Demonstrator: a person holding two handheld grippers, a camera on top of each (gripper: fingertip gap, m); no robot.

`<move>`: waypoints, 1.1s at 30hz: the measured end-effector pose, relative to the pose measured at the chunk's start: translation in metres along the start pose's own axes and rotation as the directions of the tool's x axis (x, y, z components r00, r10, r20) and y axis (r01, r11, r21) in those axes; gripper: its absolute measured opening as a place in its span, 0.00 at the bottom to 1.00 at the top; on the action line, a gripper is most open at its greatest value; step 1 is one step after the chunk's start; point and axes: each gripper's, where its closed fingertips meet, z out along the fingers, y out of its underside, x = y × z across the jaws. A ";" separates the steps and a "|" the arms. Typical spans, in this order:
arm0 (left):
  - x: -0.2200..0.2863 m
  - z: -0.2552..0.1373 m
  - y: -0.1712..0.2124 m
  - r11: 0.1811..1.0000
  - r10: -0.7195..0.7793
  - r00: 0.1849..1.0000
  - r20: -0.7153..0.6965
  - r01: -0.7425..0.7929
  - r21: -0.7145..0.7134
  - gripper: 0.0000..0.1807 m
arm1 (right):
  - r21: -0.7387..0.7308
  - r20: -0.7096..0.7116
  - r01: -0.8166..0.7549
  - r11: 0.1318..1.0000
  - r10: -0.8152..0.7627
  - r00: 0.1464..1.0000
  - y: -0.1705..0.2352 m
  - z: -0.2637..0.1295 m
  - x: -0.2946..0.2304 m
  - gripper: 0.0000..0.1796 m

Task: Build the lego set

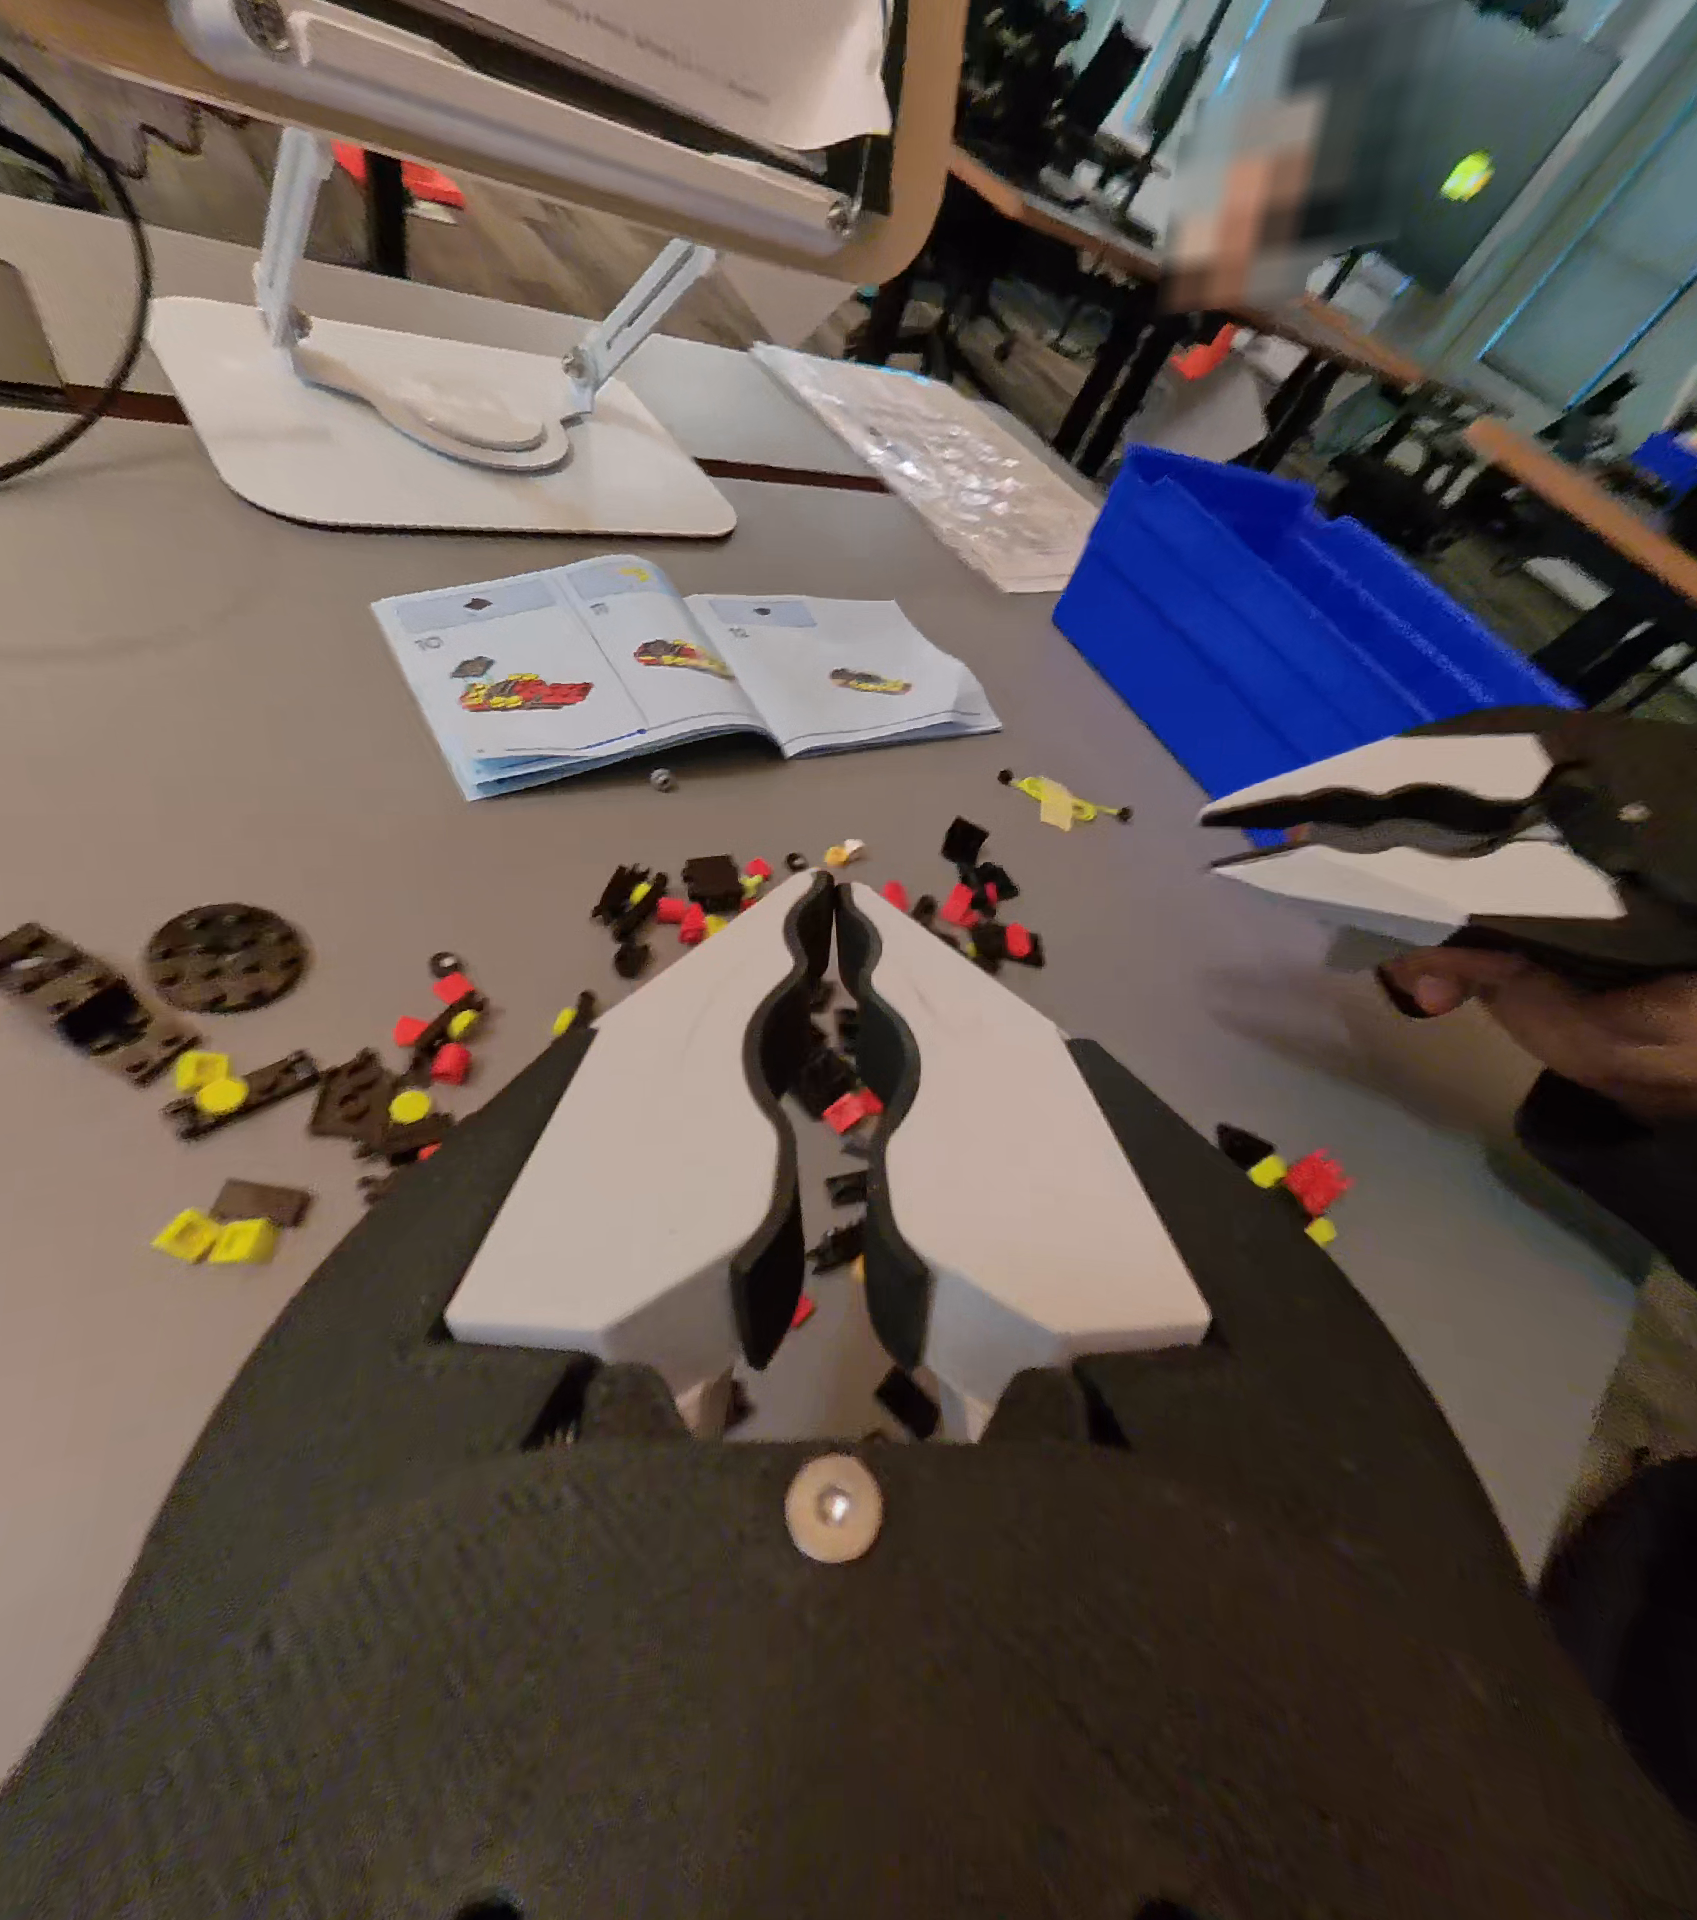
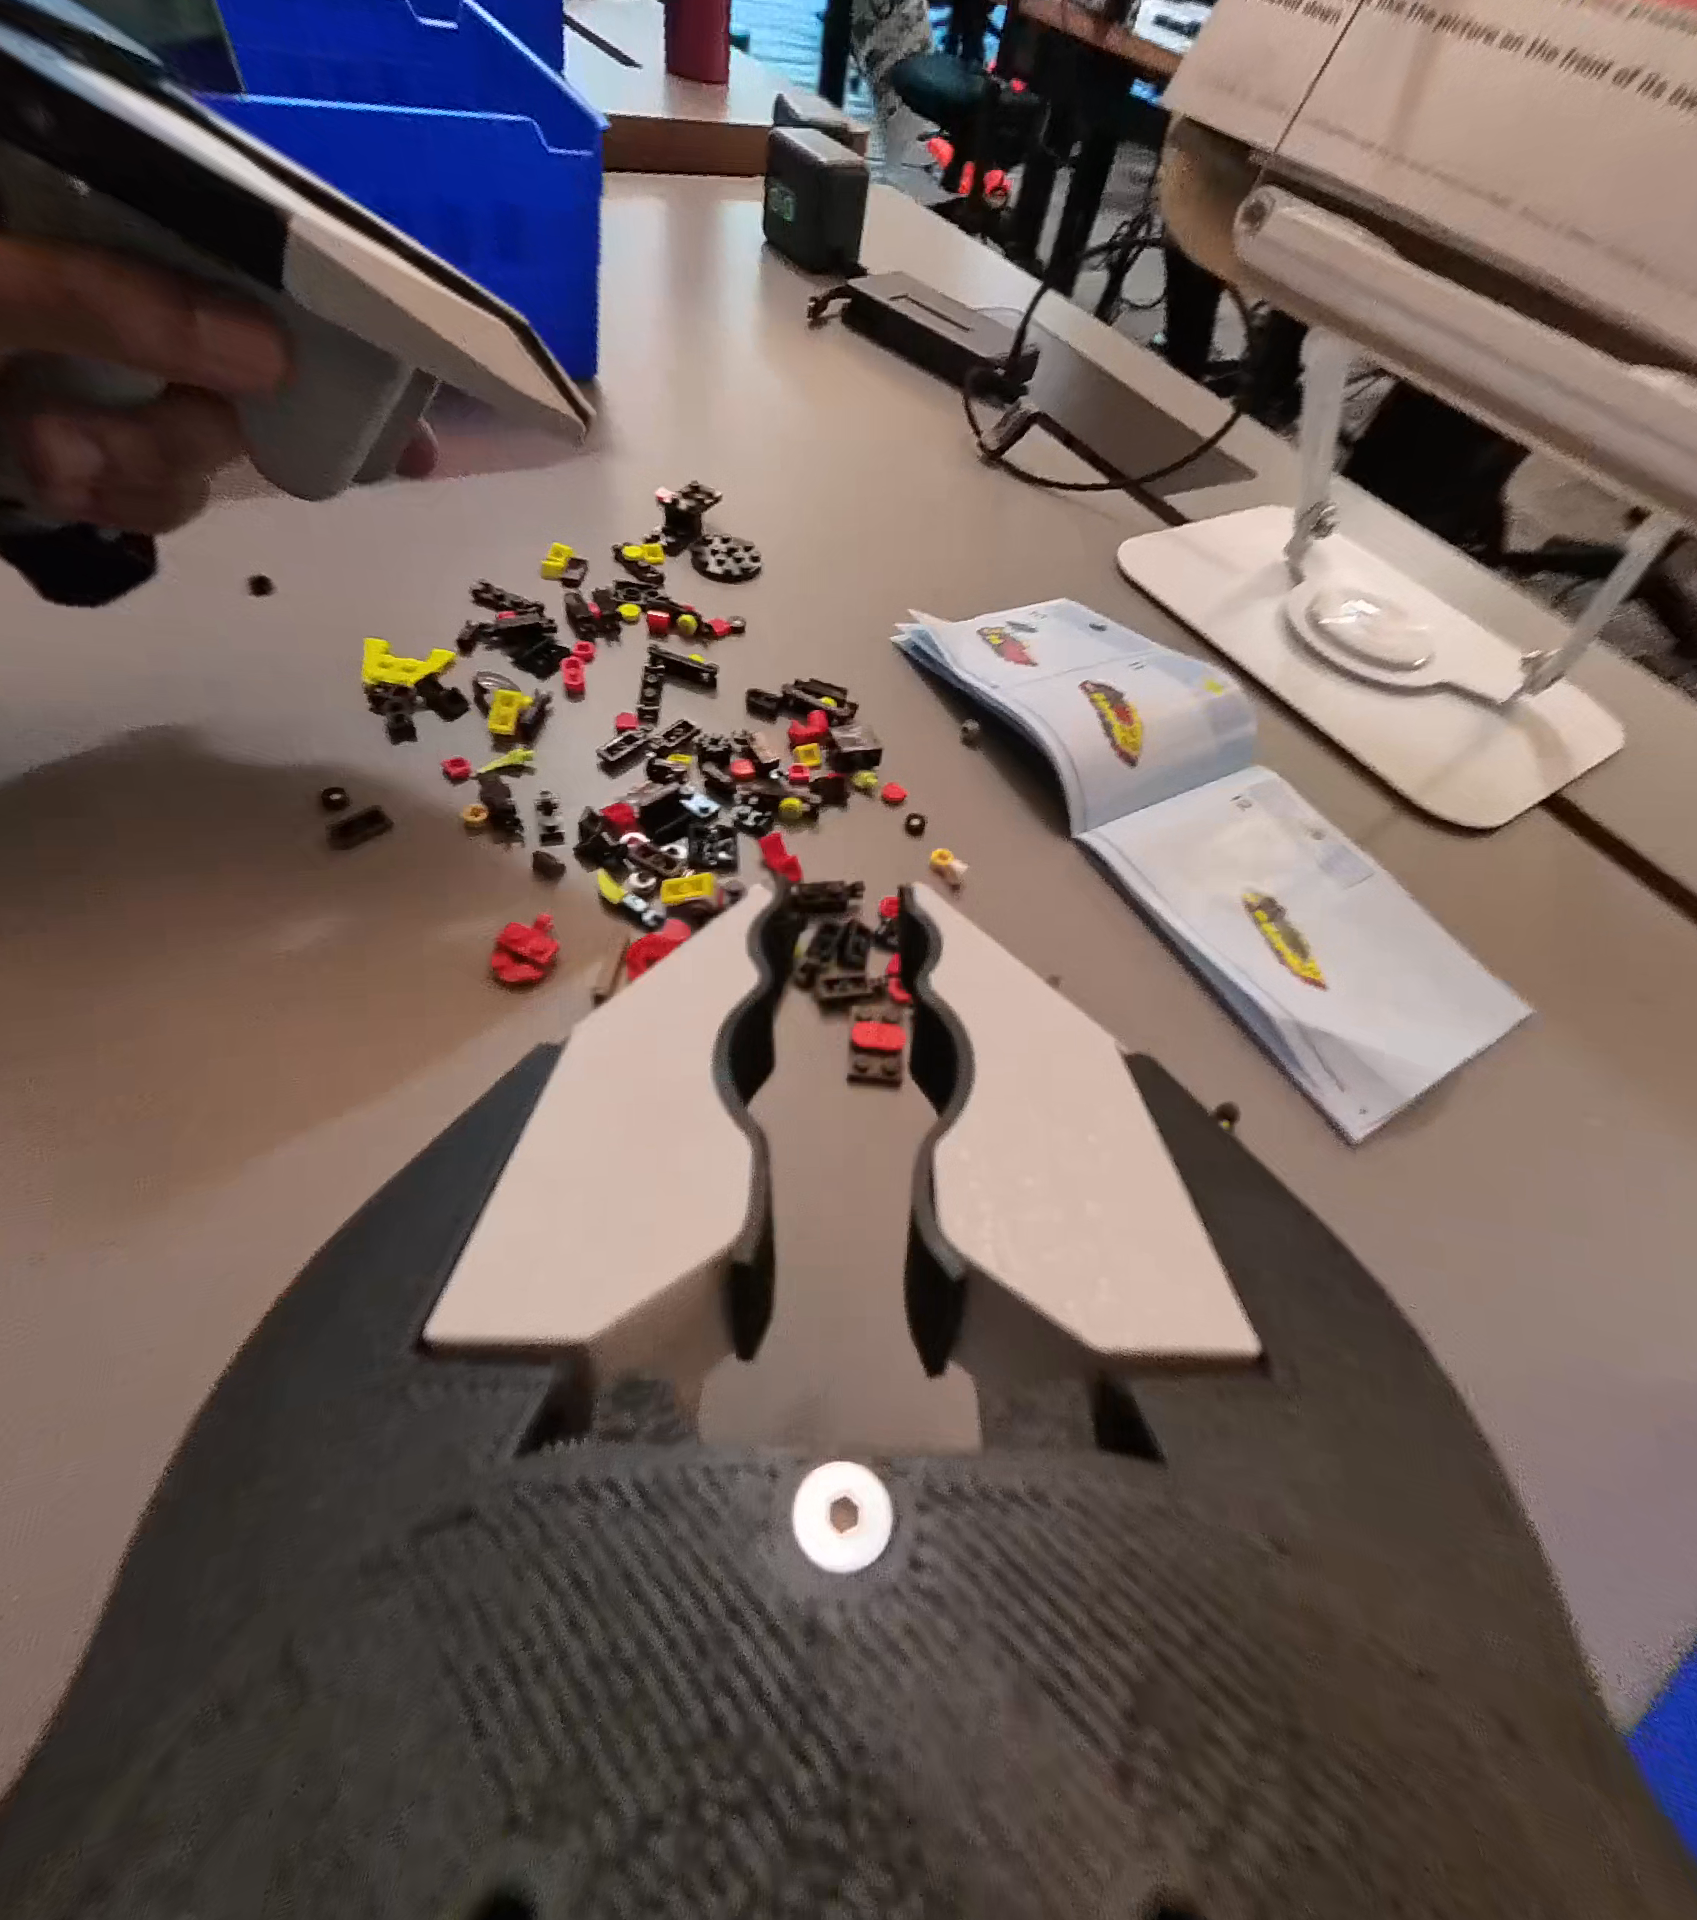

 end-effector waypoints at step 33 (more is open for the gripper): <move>-0.003 -0.094 0.063 0.993 -0.043 0.999 -0.021 0.040 -0.108 0.04 | 0.148 -0.049 -0.099 0.984 0.107 0.993 0.006 -0.079 -0.083 0.12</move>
